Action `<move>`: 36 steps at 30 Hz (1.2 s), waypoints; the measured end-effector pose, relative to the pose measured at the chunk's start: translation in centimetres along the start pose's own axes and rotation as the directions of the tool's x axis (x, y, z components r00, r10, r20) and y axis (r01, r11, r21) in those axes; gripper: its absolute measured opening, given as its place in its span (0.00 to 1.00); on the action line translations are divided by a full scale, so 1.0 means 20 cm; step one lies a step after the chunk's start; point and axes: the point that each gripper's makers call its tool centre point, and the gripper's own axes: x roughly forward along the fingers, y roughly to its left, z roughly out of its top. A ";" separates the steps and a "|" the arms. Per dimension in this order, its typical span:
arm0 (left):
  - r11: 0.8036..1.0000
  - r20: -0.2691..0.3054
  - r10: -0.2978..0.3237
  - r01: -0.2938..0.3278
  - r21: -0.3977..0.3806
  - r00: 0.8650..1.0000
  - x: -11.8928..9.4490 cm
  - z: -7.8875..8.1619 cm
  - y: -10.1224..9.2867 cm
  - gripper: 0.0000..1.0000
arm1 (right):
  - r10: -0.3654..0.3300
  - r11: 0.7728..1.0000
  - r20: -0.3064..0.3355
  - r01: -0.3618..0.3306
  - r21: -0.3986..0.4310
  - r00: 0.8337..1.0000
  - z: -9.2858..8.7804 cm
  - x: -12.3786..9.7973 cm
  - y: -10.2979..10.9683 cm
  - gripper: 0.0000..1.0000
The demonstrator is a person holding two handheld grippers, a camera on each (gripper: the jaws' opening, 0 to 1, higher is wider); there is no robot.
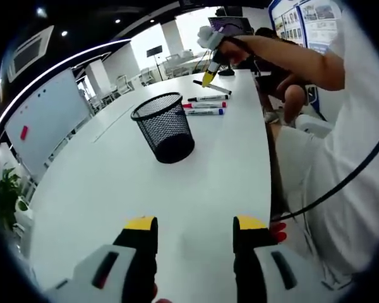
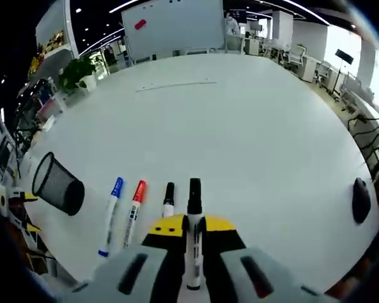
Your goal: Pick up the whiteboard markers from the pen holder and place them facing the whiteboard neatly
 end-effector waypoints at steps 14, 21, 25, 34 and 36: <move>1.000 -0.010 0.004 -0.004 -0.006 1.000 -0.01 -0.02 0.00 0.49 | -0.033 0.999 -0.012 0.033 0.002 0.999 -0.03 0.09 -0.02 0.09; 1.000 -0.010 0.004 -0.004 -0.012 1.000 -0.01 -0.03 0.00 0.49 | -0.030 0.999 -0.020 0.030 -0.016 0.999 -0.05 0.11 -0.01 0.09; 1.000 -0.015 0.006 -0.006 -0.013 1.000 -0.01 -0.04 0.00 0.49 | -0.034 0.999 -0.019 0.034 -0.003 0.999 -0.05 0.12 -0.02 0.09; 1.000 -0.018 0.008 -0.008 -0.014 1.000 -0.01 -0.04 0.00 0.49 | -0.043 0.999 -0.015 0.042 -0.017 0.999 -0.05 0.14 -0.01 0.09; 1.000 -0.018 0.007 -0.007 -0.014 1.000 -0.01 -0.04 0.00 0.49 | -0.044 0.999 -0.012 0.043 -0.019 0.999 -0.05 0.14 -0.01 0.09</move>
